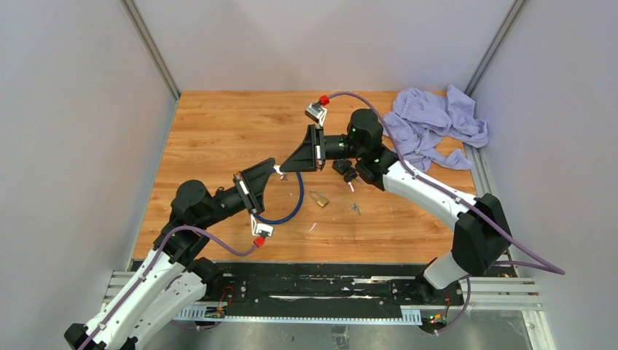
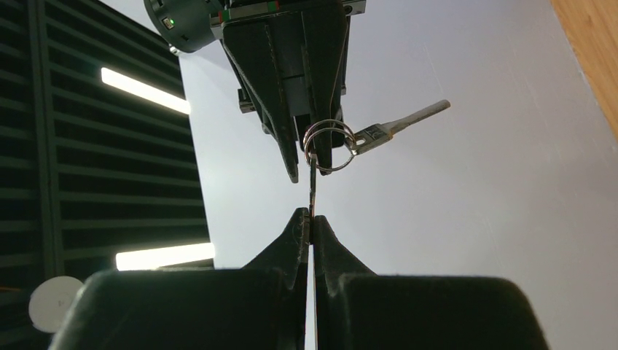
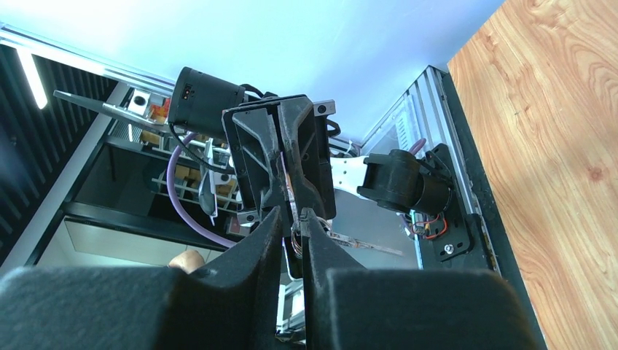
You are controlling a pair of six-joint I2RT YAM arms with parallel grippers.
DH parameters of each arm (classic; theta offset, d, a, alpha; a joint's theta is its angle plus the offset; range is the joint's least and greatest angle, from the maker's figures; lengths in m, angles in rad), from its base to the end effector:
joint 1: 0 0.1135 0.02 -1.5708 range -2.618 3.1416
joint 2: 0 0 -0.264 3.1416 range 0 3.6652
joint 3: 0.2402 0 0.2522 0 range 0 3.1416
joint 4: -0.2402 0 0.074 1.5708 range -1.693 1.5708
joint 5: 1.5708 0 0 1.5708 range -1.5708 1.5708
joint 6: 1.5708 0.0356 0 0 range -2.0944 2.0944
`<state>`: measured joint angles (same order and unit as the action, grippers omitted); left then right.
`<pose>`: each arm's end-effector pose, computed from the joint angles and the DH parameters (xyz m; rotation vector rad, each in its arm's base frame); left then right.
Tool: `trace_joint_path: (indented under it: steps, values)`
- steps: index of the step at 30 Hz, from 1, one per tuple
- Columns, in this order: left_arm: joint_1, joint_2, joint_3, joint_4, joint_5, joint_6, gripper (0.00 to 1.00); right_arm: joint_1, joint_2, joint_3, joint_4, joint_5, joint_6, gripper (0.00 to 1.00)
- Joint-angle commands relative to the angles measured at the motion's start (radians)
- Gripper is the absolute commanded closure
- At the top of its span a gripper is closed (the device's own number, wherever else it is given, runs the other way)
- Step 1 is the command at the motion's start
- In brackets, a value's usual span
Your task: Unlock with the key
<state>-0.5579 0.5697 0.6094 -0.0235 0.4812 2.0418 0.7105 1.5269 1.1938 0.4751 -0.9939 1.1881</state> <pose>0.1148 -0.0911 0.3273 1.6115 0.0428 0.7913 0.2474 0.2522 0.3671 -0.6200 1.8705 2.0939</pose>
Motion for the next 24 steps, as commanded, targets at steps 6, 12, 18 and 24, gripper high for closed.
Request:
trace_joint_path:
  steps: [6, 12, 18, 24]
  values:
    - [-0.005, 0.007, 0.002, 0.022, -0.025, -0.006, 1.0, 0.03, 0.014, -0.001, 0.098, -0.011, 0.041, 0.98]
    - [-0.005, 0.006, -0.005, 0.022, -0.048, -0.016, 0.93, 0.01, -0.007, 0.007, 0.045, -0.008, 0.02, 0.99]
    - [-0.005, 0.009, 0.004, -0.016, -0.074, -0.035, 0.49, -0.025, -0.039, 0.0, -0.016, -0.01, -0.005, 0.99]
    - [-0.005, 0.031, 0.093, -0.212, -0.114, -0.19, 0.11, -0.039, -0.062, 0.083, -0.364, 0.0, -0.242, 0.99]
